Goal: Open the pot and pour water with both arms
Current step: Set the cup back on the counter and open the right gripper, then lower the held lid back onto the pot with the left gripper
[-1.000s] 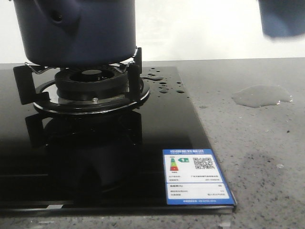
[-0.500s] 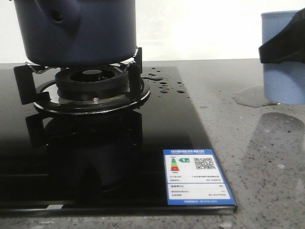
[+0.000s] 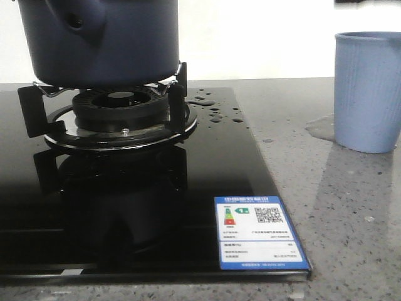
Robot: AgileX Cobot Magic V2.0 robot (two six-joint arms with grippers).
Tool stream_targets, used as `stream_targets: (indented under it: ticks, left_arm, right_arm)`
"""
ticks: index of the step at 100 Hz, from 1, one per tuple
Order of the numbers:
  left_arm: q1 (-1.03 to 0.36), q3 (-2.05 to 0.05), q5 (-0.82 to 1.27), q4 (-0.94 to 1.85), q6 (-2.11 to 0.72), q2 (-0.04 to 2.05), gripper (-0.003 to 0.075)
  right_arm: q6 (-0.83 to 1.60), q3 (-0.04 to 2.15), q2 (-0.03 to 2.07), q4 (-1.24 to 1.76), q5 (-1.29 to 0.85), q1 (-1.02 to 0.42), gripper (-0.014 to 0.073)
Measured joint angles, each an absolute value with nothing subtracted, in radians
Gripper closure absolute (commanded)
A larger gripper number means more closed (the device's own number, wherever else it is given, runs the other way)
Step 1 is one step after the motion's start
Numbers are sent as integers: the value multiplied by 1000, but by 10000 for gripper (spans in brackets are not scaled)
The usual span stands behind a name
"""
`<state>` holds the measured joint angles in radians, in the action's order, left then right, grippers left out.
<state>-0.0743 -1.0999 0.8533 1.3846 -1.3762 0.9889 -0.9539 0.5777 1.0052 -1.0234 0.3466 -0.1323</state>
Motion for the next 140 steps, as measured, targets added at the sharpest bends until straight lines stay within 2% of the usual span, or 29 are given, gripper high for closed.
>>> stream_targets:
  ticks: [12,16,23,25,26,28,32,33,34,36,68,97,104,111,116,123,132,140]
  left_arm:
    - [-74,-1100,856,1388,-1451,1032,478]
    - [-74,-1100,856,1398,-1474,1054,478]
    - [-76,-1100,853,1427,-1499,1108,478]
    - [-78,-1100,848,1437,-1507,1126,478]
    - [-78,-1100,849,1440,-1509,1138,478]
    - [-83,-1100,846,1450,-1518,1150,478]
    - [-88,-1100,841,1467,-1536,1180,478]
    - [-92,-1100,839,1473,-1543,1197,478]
    - [-94,-1100,839,1476,-1551,1203,478]
    - [-98,-1100,835,1483,-1559,1220,478]
    - [-154,-1096,817,1583,-1687,1400,478]
    - [-154,-1094,788,1672,-1745,1451,474]
    - [-154,-1094,788,1674,-1746,1459,414]
    - [-154,-1094,798,1675,-1746,1468,260]
    - [-154,-1094,799,1678,-1747,1473,120]
    - [-154,-1094,805,1699,-1748,1475,9]
    - [-154,-1094,809,1726,-1748,1473,28]
    - [-154,-1094,809,1749,-1748,1461,90]
  right_arm:
    - [-954,621,930,-1023,354,-132,-29]
    - [-954,630,906,-1025,363,-132,12]
    - [-954,638,864,-1025,389,-132,174]
    - [-954,639,850,-1027,398,-132,274]
    - [-954,639,841,-1027,400,-132,274]
    - [-954,640,832,-1027,409,-132,358]
    - [-956,640,803,-1027,422,-132,563]
    - [-958,640,793,-1027,424,-132,563]
    - [-960,640,787,-1029,428,-132,620]
    - [-963,640,772,-1029,431,-132,664]
    - [-977,645,561,-1029,453,-132,657]
    - [-982,645,489,-1029,431,-132,657]
    - [-990,645,489,-1029,431,-132,657]
    - [-995,645,489,-1029,430,-132,657]
    - [-997,645,487,-1029,430,-132,657]
    - [-1001,645,487,-1029,428,-132,657]
    - [-1003,645,487,-1029,428,-132,657]
    - [-1005,645,487,-1029,428,-132,657]
